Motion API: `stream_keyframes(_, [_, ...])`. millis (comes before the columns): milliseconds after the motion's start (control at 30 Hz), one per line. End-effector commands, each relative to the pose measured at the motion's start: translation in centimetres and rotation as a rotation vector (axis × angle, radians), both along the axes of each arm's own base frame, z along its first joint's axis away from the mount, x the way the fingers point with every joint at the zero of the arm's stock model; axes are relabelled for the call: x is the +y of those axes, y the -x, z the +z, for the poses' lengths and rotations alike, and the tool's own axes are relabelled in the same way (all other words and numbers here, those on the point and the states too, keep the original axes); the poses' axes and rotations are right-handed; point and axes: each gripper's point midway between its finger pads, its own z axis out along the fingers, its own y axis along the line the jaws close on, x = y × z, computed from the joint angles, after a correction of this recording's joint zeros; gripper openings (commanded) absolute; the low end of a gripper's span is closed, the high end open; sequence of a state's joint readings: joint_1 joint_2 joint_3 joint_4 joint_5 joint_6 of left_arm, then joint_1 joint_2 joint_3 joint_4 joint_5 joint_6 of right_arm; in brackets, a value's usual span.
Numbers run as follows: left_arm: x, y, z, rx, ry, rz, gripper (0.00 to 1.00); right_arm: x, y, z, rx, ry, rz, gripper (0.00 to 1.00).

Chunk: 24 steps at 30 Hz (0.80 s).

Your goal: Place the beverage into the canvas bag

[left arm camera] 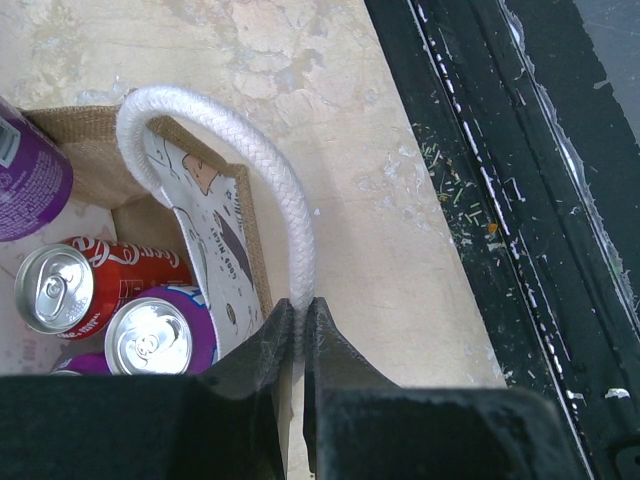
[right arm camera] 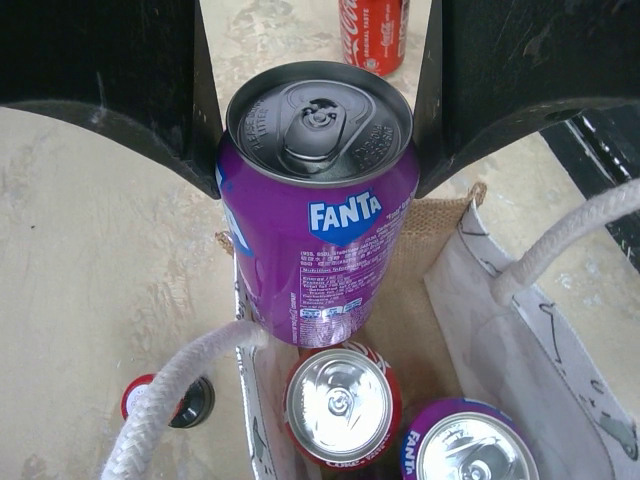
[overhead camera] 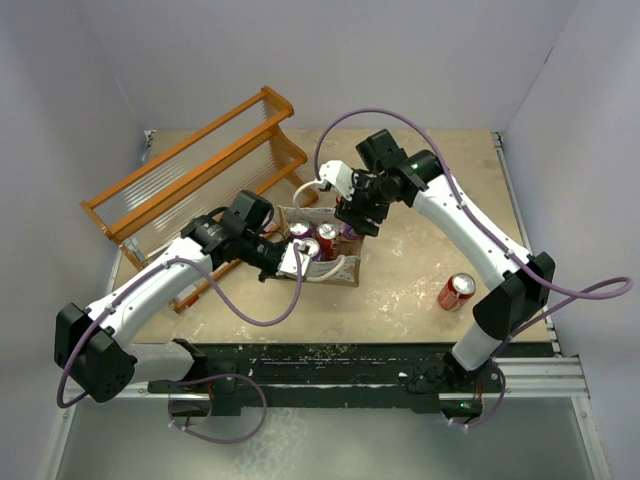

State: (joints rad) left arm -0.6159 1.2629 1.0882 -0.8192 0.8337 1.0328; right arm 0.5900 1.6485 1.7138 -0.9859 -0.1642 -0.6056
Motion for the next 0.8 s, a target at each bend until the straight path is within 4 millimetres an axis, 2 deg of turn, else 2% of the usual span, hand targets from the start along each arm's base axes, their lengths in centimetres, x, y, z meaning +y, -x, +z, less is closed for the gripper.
stream_keyframes(0, [-0.4, 0.7, 0.6, -0.008, 0.04, -0.037, 0.0, -0.9, -0.4, 2.3, -0.055, 0.047, 0.054, 0.0])
stream_keyframes(267, [-0.4, 0.7, 0.8, -0.01, 0.046, -0.036, 0.0, -0.4, -1.6, 1.5, -0.011, 0.119, 0.114, 0.0])
stream_keyframes(467, [-0.4, 0.7, 0.8, -0.007, 0.049, -0.033, 0.0, -1.0, -2.2, 1.0, 0.004, 0.18, 0.102, 0.0])
stream_keyframes(767, [-0.5, 0.8, 0.7, -0.006, 0.054, -0.036, 0.0, -2.7, -2.4, 1.3, -0.005, 0.264, 0.065, 0.0])
